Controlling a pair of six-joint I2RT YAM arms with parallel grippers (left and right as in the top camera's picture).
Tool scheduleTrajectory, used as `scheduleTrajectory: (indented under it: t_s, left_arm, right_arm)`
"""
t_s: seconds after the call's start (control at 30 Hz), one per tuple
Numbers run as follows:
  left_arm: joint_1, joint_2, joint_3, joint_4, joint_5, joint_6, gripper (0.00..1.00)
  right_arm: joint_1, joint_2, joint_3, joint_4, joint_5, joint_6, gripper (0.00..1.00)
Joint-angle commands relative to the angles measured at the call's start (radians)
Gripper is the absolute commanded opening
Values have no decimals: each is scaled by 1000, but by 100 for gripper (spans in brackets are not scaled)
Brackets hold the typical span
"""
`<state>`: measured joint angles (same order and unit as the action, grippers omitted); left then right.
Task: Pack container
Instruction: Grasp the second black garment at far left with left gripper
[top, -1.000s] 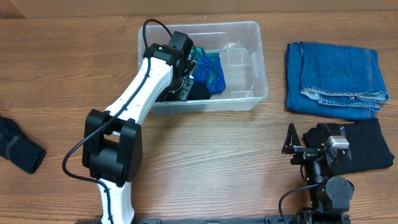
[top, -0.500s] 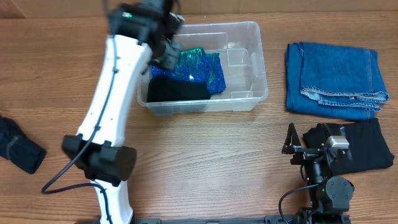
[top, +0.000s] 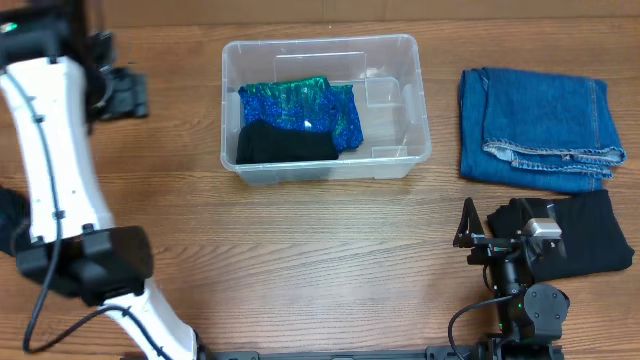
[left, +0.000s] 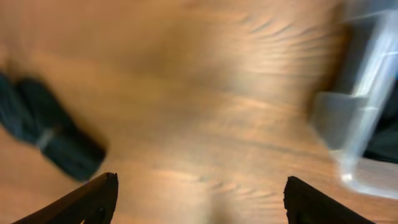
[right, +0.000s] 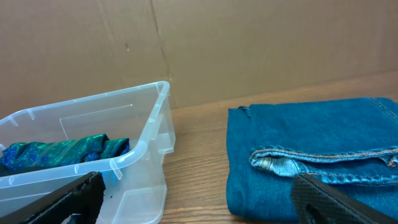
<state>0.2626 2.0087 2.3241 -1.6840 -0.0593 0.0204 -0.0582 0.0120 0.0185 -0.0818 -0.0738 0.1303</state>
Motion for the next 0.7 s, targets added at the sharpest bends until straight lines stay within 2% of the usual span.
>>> scheduleTrajectory:
  t_s: [0.0, 0.13, 0.27, 0.4, 0.47, 0.67]
  left_arm:
    - [193, -140, -135, -5, 110, -36, 85]
    - [436, -269, -301, 63, 188, -90, 87]
    - [554, -316, -449, 150, 186, -148, 89]
    - [581, -312, -608, 290, 137, -187, 91]
    - [580, -312, -689, 389, 53, -200, 100]
    - [580, -306, -836, 644, 33, -135, 100]
  right_arm:
    - [-3, -8, -10, 5, 5, -7, 100]
    - [-3, -8, -10, 5, 5, -7, 100]
    - [-3, -8, -10, 5, 5, -7, 100]
    - [-3, -8, -10, 5, 5, -7, 100]
    - [-3, -8, -10, 5, 5, -7, 100]
    - [-3, -8, -10, 5, 5, -7, 100]
